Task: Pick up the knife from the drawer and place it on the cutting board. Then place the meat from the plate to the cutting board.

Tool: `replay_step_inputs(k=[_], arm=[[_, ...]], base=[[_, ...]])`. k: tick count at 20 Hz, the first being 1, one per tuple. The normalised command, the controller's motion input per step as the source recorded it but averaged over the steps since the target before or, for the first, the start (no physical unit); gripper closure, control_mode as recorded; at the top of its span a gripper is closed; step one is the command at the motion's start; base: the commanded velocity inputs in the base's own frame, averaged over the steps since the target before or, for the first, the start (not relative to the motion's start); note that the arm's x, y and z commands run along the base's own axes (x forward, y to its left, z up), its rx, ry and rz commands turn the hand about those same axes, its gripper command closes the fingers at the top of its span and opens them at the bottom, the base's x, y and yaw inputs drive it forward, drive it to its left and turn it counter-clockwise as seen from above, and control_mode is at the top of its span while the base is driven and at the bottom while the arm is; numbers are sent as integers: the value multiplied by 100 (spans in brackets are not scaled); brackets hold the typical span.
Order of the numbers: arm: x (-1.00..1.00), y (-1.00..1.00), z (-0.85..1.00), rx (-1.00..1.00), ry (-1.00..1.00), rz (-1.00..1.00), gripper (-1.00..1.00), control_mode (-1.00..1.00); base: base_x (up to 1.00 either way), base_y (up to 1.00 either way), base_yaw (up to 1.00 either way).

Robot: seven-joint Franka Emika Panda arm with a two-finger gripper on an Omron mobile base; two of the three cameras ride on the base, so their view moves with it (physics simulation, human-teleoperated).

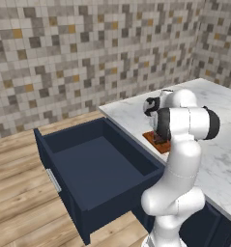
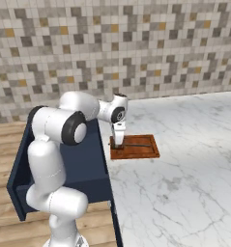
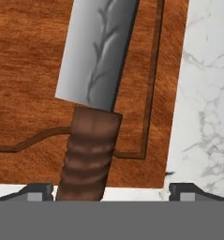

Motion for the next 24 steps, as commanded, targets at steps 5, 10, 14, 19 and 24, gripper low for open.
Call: replay_step_inputs(k=[5,10,14,19,24], arm=[[-12,0,45,0,-7,0,-100,-100],[-32,0,46,0,-8,0,-100,-100],[-37,0,47,0,-11,0,-100,-100],[-44,9,42,-1,-13,0,-100,-100],[-52,8,19,-1,-12,0,-100,-100]], base=[[0,0,0],[0,0,0],[0,0,0],[0,0,0],[0,0,0]])
